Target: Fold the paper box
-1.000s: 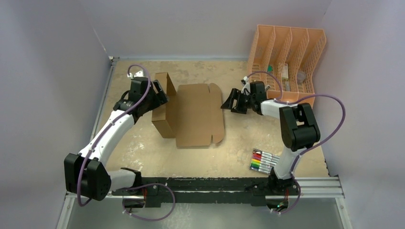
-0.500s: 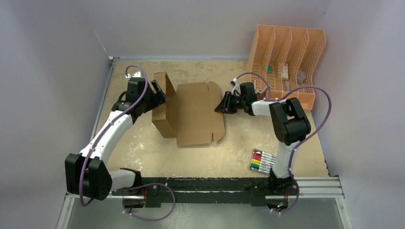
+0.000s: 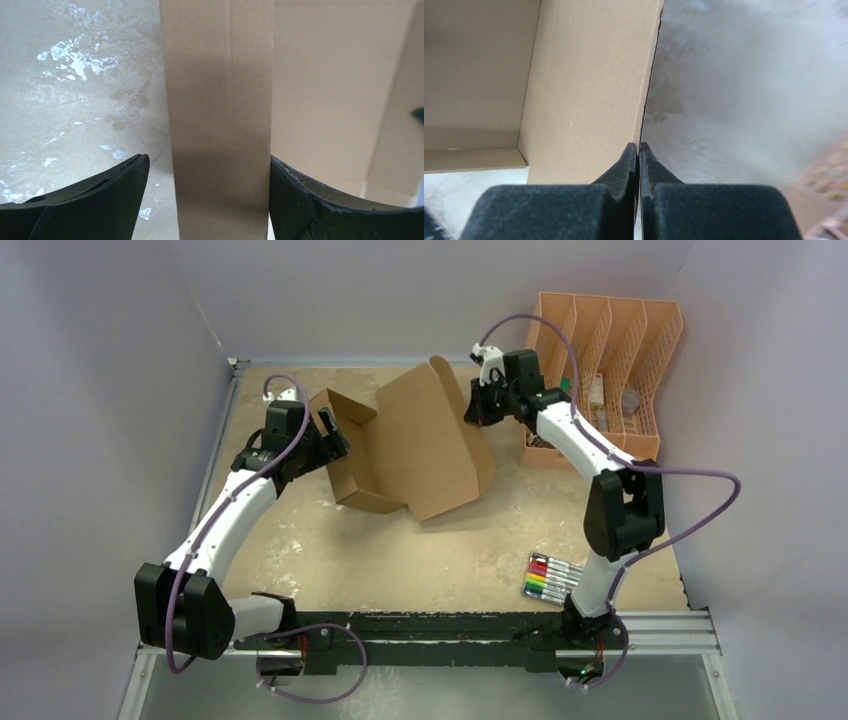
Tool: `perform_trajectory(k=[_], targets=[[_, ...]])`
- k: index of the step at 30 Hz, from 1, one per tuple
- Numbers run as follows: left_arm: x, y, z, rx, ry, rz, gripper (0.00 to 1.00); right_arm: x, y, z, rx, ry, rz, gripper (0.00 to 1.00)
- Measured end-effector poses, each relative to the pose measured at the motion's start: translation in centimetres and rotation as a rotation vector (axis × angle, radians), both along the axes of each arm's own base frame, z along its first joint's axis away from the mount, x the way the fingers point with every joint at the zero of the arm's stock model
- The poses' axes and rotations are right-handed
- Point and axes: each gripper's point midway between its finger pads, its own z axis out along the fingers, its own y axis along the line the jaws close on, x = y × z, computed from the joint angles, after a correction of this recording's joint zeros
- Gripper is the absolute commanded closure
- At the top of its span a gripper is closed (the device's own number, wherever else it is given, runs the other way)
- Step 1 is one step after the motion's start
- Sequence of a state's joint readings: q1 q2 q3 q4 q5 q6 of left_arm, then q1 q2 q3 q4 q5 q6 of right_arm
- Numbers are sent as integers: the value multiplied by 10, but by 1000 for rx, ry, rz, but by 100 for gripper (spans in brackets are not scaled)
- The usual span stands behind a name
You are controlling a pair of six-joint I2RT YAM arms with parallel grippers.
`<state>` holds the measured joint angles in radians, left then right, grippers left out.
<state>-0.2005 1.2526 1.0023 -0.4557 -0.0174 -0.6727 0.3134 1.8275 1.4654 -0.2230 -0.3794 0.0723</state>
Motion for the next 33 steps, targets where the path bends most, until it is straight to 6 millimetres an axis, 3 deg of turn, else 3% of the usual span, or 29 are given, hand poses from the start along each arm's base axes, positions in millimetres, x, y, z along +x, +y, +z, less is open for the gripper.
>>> perform_trajectory(k=[4, 9, 14, 18, 27, 33], targets=[[-1, 4, 7, 41, -3, -17, 18, 12, -13, 44, -124, -154, 60, 100], [-8, 8, 13, 99, -3, -67, 18, 19, -23, 77, -260, -278, 144, 100], [-14, 11, 24, 151, -28, -118, 19, 26, -15, 105, -366, -402, 265, 100], [-18, 14, 27, 180, -35, -146, 19, 38, -11, 111, -490, -494, 362, 100], [-17, -11, 34, 84, -85, -260, 19, 56, -9, 97, -703, -541, 480, 100], [-4, -18, 45, 47, -158, -258, 20, 55, 21, 109, -767, -654, 536, 100]])
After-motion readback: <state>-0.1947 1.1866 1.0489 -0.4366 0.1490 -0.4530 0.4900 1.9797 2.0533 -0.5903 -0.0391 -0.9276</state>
